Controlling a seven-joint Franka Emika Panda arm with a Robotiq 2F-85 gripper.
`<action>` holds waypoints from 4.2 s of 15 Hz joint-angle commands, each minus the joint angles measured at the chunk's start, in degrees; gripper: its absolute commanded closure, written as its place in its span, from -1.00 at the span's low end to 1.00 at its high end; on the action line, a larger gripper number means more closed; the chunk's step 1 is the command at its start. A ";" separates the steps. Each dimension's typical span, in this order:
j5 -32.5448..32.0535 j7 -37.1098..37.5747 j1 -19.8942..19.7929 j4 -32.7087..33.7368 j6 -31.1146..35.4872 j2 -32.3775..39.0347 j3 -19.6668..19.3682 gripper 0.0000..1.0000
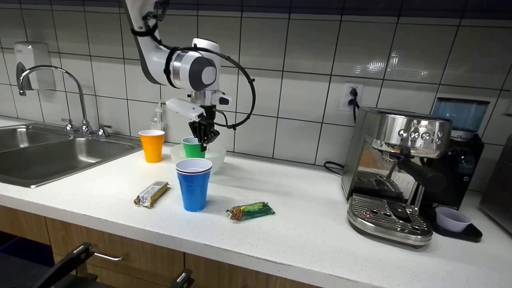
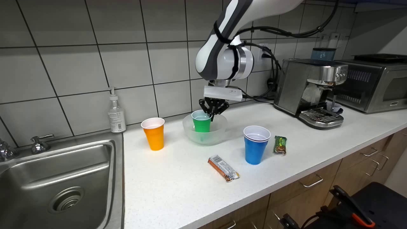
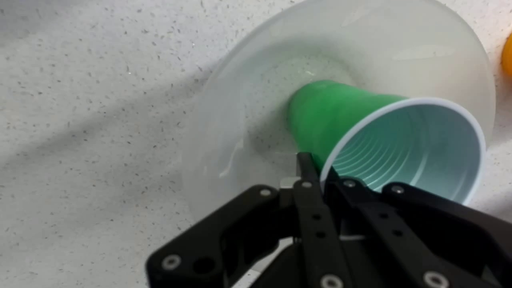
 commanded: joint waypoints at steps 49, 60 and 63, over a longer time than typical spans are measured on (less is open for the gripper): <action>9.60 -31.50 -6.28 -21.40 -2.68 -29.05 0.56 0.98; 2.49 -30.71 -5.46 -22.52 -7.53 -34.20 -2.60 0.98; 1.57 -30.55 -5.39 -23.51 -7.61 -35.00 -2.60 0.98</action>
